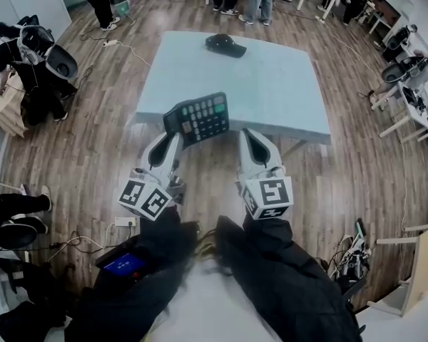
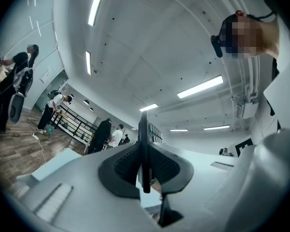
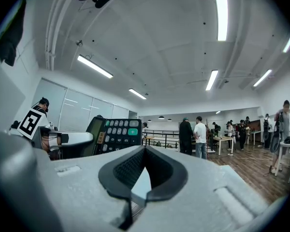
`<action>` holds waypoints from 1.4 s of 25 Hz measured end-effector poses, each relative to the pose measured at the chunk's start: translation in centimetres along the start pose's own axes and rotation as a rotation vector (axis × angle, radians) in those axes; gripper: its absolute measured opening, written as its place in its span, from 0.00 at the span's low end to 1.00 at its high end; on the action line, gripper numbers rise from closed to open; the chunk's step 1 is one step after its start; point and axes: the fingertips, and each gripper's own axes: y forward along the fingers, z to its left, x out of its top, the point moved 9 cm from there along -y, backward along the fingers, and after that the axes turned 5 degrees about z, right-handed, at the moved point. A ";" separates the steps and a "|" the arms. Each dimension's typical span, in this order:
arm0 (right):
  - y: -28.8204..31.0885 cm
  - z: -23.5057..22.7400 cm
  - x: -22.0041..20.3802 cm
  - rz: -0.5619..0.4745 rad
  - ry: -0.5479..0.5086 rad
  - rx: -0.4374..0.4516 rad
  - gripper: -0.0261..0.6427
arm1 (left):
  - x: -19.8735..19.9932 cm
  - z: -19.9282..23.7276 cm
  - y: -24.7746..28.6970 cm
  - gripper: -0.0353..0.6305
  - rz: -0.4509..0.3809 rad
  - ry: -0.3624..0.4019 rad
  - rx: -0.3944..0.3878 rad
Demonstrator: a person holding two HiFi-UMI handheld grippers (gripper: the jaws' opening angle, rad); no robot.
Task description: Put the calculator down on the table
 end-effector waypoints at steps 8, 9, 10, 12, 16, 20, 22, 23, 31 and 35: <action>-0.2 2.6 -1.8 0.034 0.030 -0.021 0.04 | -0.6 1.7 -2.5 0.12 0.016 -0.022 -0.004; -0.2 2.7 -1.9 0.040 0.032 -0.022 0.04 | -0.7 2.0 -2.7 0.12 0.018 -0.025 -0.004; -0.1 2.9 -2.1 0.046 0.035 -0.023 0.04 | -0.7 2.3 -2.9 0.12 0.019 -0.026 -0.005; 0.1 3.4 -2.3 0.057 0.039 -0.021 0.04 | -0.9 2.9 -3.2 0.12 0.016 -0.035 -0.003; 0.5 4.3 -2.9 0.079 0.046 -0.018 0.04 | -0.9 3.8 -3.8 0.12 0.029 -0.053 0.011; 1.2 5.1 -3.4 0.095 0.064 -0.012 0.04 | -0.8 4.7 -4.7 0.12 0.032 -0.058 0.023; 1.5 5.6 -3.4 0.099 0.067 -0.004 0.04 | -0.6 5.2 -5.1 0.12 0.029 -0.059 0.032; 1.7 5.8 -3.5 0.101 0.068 0.000 0.04 | -0.7 5.4 -5.3 0.12 0.027 -0.060 0.037; 2.4 5.6 -4.4 0.112 0.079 0.025 0.04 | -1.5 6.6 -5.5 0.12 0.008 -0.070 0.073; 3.9 4.3 -5.2 0.105 0.112 0.031 0.04 | -2.0 7.4 -4.4 0.12 0.019 -0.060 0.087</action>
